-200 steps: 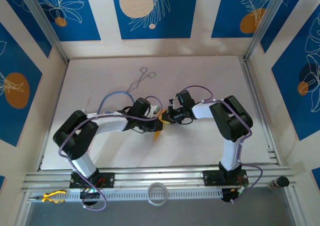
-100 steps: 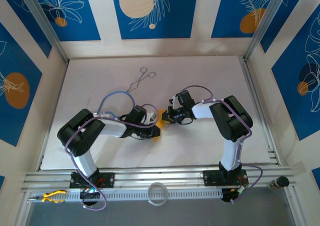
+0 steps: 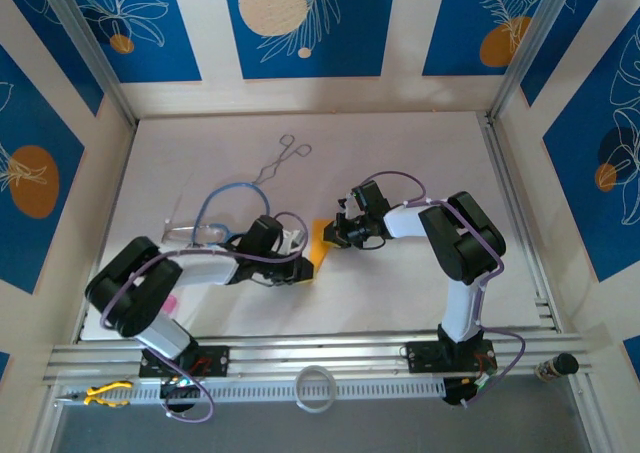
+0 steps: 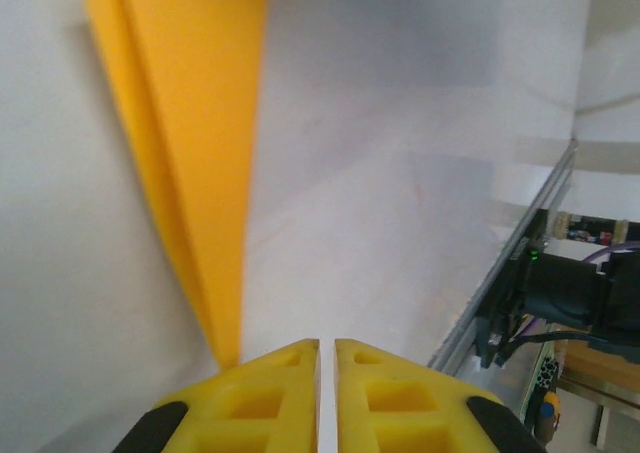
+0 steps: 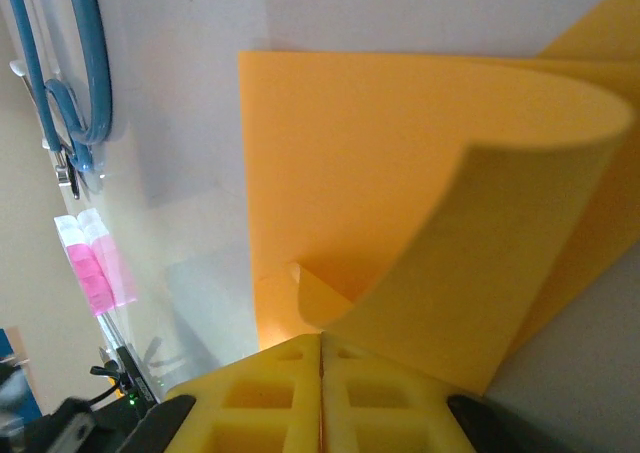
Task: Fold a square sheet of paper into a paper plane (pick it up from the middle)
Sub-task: Fold the wing for the fifth time at the center of the table.
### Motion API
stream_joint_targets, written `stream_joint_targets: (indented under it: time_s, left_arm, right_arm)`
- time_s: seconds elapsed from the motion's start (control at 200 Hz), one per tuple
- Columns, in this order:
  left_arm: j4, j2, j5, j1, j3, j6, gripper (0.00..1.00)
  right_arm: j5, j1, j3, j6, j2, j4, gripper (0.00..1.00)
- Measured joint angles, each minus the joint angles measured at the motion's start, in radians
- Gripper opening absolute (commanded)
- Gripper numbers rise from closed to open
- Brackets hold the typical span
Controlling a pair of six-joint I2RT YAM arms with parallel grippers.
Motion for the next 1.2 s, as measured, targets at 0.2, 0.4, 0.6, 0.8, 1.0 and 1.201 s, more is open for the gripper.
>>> stream_joint_targets:
  time_s: [0.2, 0.4, 0.6, 0.8, 1.0, 1.201]
  left_arm:
    - [0.001, -0.001, -0.031, 0.030, 0.035, 0.003, 0.15]
    - [0.031, 0.105, -0.036, 0.042, 0.077, -0.015, 0.15]
    - [0.090, 0.155, -0.008, 0.042, 0.067, -0.050, 0.13]
    - [0.099, 0.162, 0.019, 0.042, 0.030, -0.054, 0.12]
    - [0.096, 0.165, 0.041, 0.035, 0.022, -0.053, 0.10]
    - [0.058, 0.165, 0.044, 0.027, 0.021, -0.029, 0.09]
  right_arm:
    - [0.001, 0.001, 0.002, 0.000, 0.000, -0.003, 0.08]
    - [0.004, 0.002, 0.005, 0.000, 0.000, -0.008, 0.08]
    - [0.004, 0.003, 0.005, 0.000, 0.000, -0.008, 0.08]
    - [0.006, 0.005, 0.006, 0.000, 0.000, -0.011, 0.08]
    - [0.008, 0.005, 0.008, 0.000, 0.000, -0.015, 0.08]
    - [0.011, 0.005, 0.010, 0.000, 0.000, -0.019, 0.08]
